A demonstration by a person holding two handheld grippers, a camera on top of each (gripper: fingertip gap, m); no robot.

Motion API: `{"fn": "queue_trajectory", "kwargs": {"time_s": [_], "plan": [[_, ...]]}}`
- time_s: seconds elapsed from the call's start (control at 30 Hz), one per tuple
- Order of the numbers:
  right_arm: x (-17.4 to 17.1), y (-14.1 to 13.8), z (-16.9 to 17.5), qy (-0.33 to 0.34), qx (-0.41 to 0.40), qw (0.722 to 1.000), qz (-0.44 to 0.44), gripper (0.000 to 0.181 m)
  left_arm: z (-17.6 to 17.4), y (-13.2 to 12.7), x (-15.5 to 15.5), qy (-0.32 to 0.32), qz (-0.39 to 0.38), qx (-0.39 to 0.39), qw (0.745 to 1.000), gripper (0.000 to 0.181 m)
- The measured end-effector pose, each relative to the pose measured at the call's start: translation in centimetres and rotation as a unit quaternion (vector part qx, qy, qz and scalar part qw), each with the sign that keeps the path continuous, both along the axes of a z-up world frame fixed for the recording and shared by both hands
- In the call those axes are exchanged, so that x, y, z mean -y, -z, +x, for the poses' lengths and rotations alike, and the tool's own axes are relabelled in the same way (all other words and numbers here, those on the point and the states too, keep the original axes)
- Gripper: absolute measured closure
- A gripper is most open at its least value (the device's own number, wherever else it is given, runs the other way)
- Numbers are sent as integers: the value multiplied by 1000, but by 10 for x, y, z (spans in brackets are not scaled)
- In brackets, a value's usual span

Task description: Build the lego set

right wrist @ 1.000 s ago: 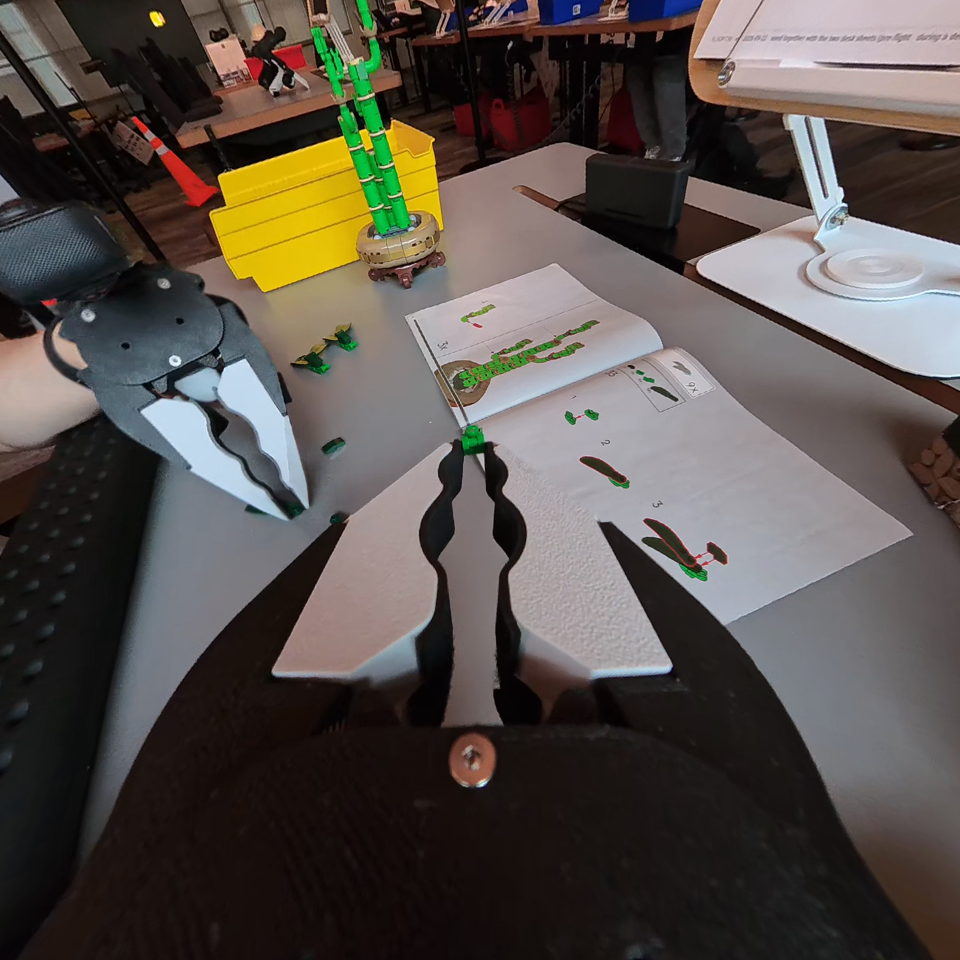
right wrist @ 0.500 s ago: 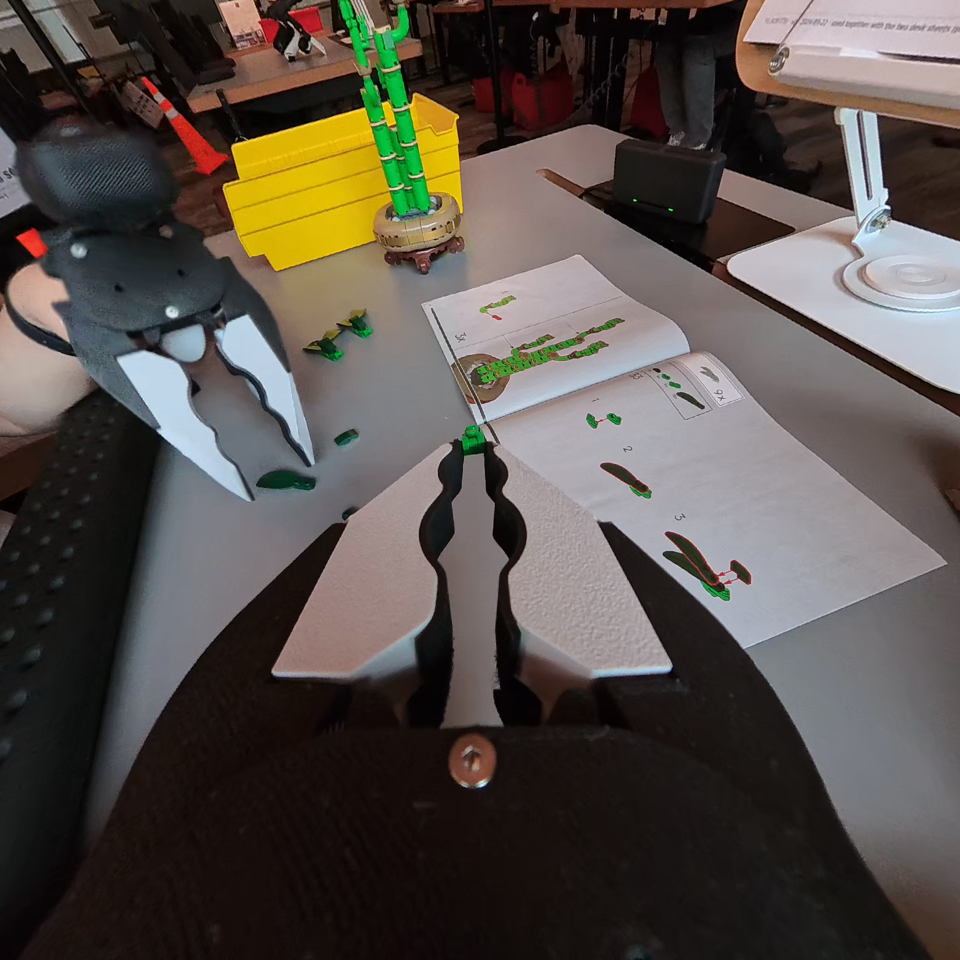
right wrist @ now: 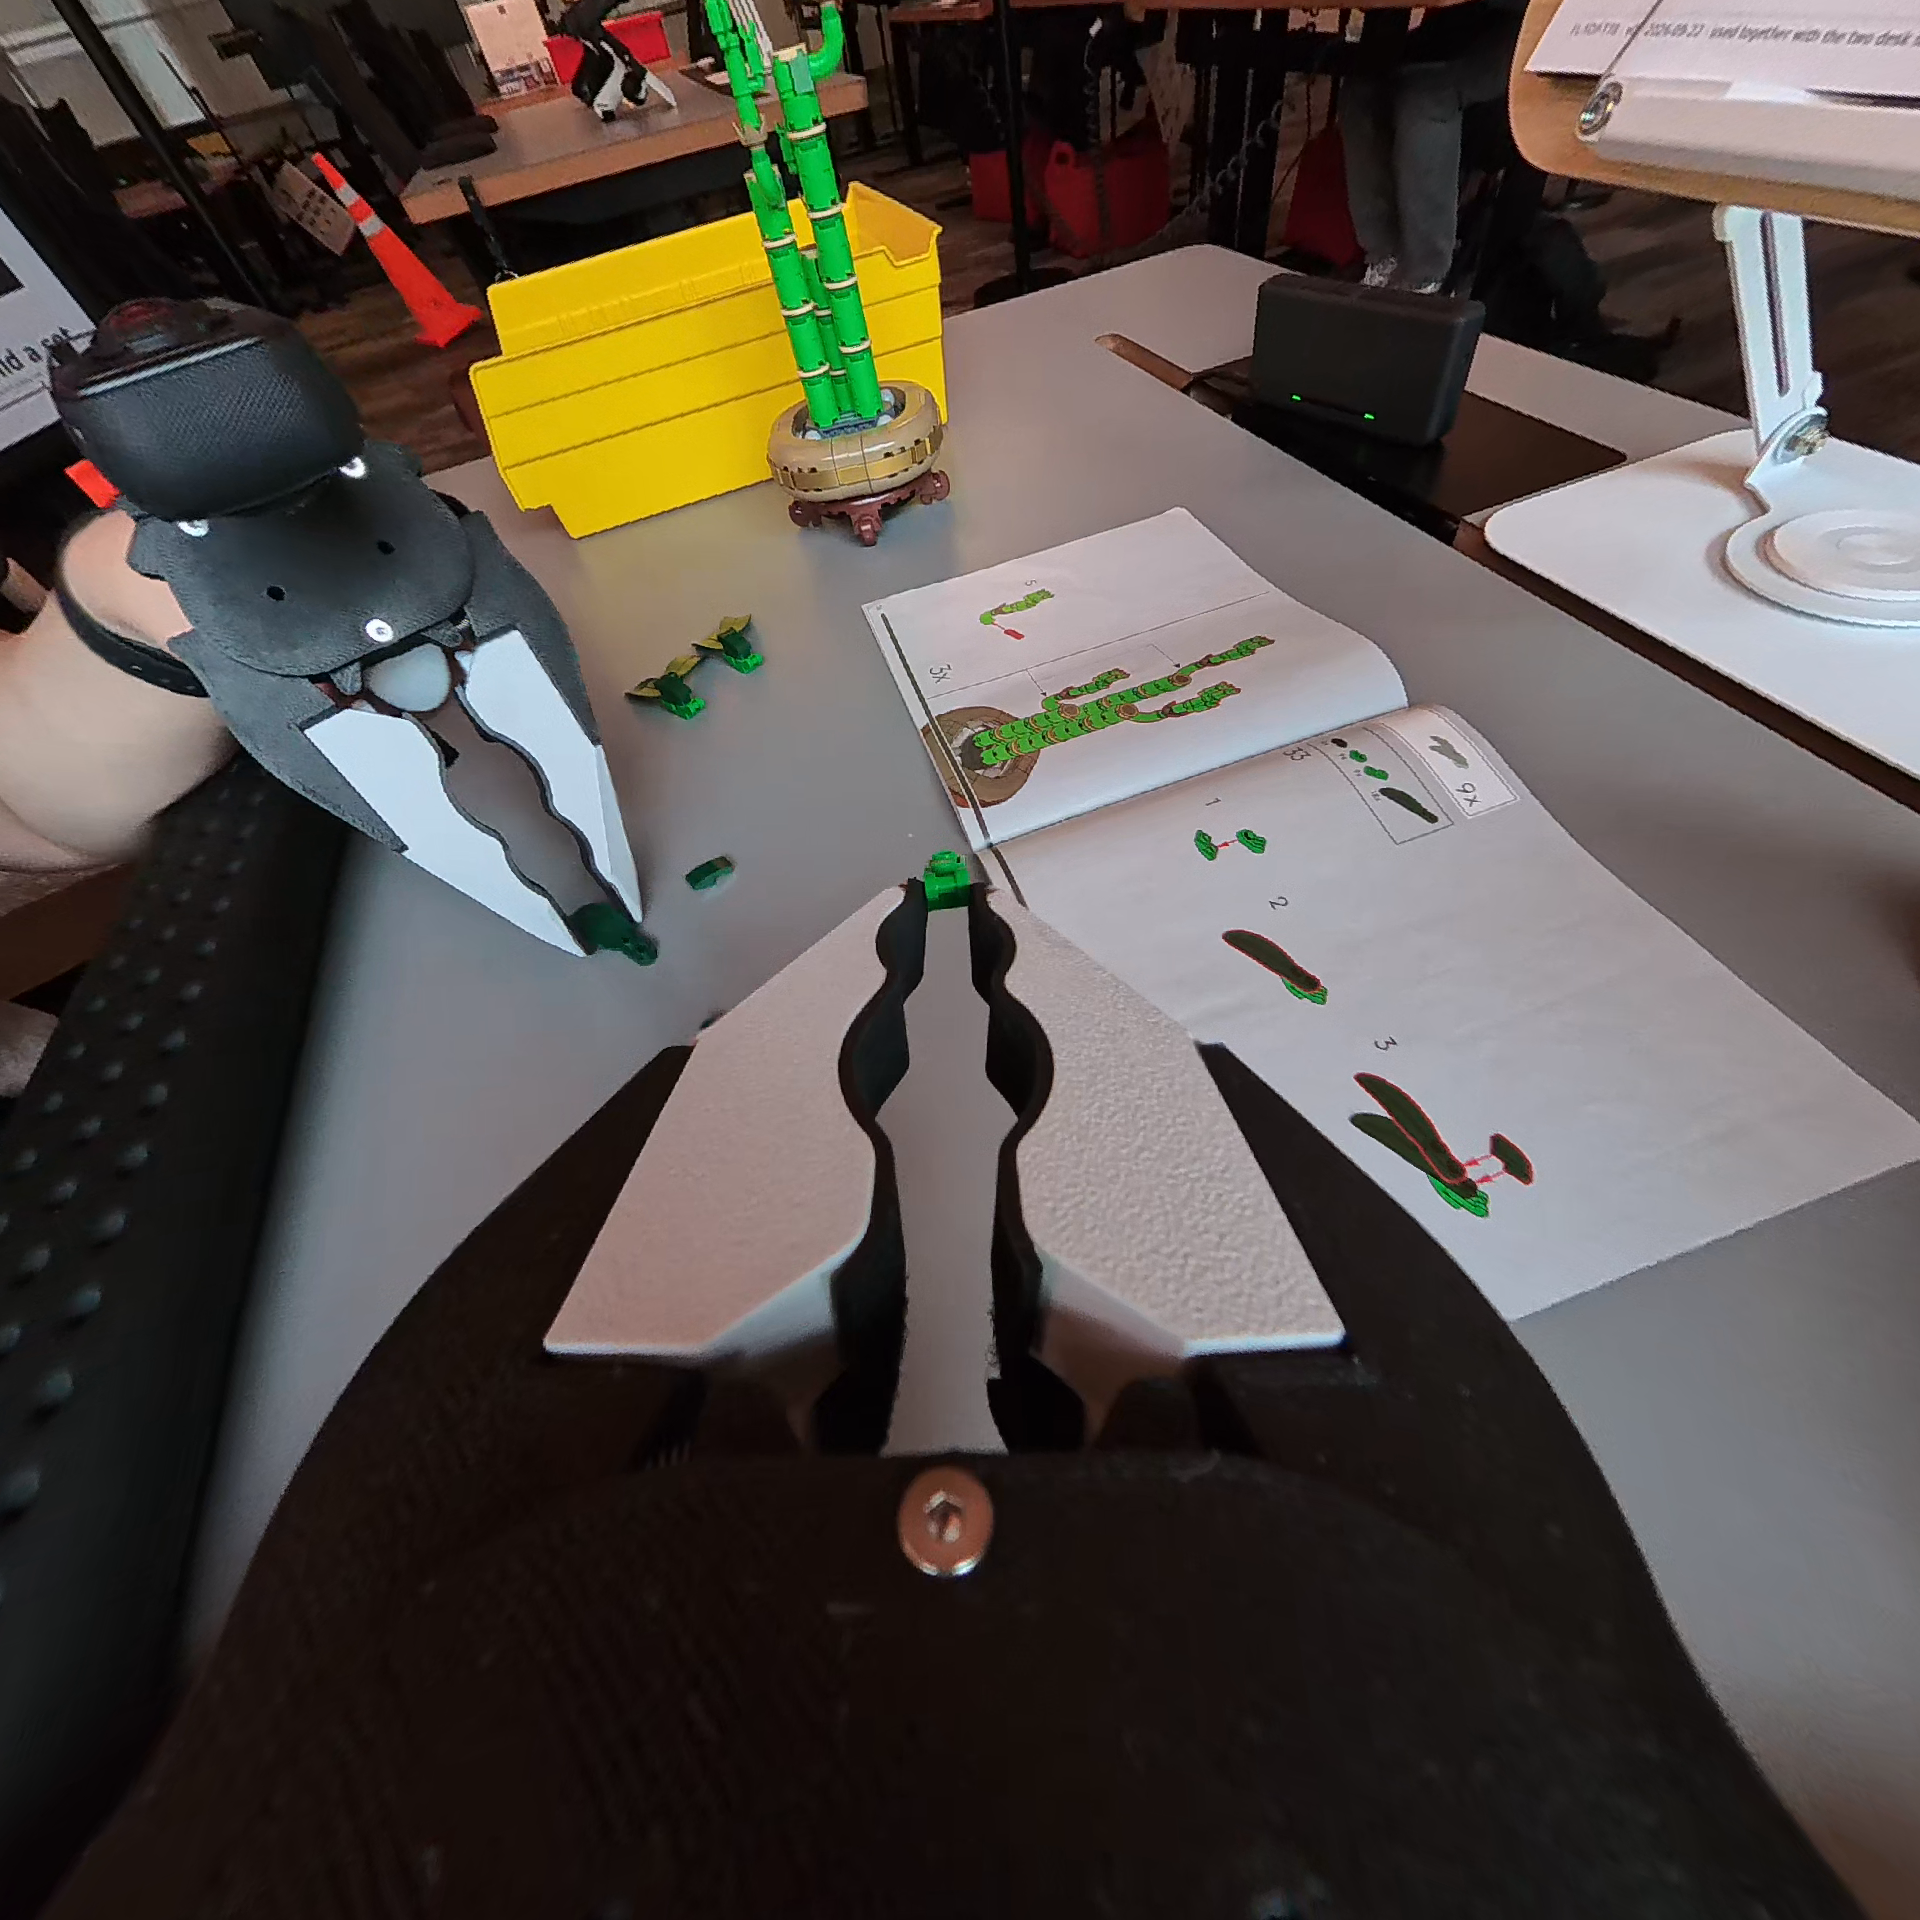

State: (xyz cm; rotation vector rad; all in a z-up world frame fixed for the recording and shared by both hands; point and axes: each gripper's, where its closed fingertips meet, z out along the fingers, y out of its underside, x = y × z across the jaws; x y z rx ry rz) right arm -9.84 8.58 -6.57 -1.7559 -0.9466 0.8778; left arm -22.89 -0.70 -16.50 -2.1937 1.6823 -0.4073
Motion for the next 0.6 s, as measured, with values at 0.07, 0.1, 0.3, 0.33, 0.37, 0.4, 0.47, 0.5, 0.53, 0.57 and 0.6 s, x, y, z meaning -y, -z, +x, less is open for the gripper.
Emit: {"fn": "queue_trajectory", "kwargs": {"time_s": [0.07,0.1,0.3,0.33,0.37,0.4,0.47,0.5,0.53,0.57,0.6], "plan": [[3,-4,-6,-14,-18,1000,-4,175,3,0,-1,14,5,6,1000,167],[6,-7,-11,-25,-33,999,-9,175,4,0,-2,20,2,11,1000,167],[21,-23,-42,-93,-131,983,-91,175,12,-45,-24,-12,-78,185,980,167],[25,-22,-48,-106,-137,978,-115,175,14,-59,-30,-19,-92,232,968,167],[29,-21,-54,-120,-141,973,-134,175,16,-73,-34,-24,-108,277,954,167],[31,-19,-60,-128,-143,970,-148,175,17,-85,-35,-25,-129,319,939,167],[36,-15,-70,-146,-141,964,-174,175,19,-100,-36,-23,-169,374,911,167],[40,-13,-74,-155,-140,960,-188,175,20,-101,-35,-20,-183,383,905,167],[43,-11,-78,-163,-138,956,-200,175,21,-101,-34,-17,-191,386,902,167],[46,-7,-82,-172,-132,953,-210,175,22,-99,-34,-15,-198,385,901,167],[51,-2,-85,-180,-118,951,-221,175,23,-97,-33,-13,-205,384,900,167]]}}
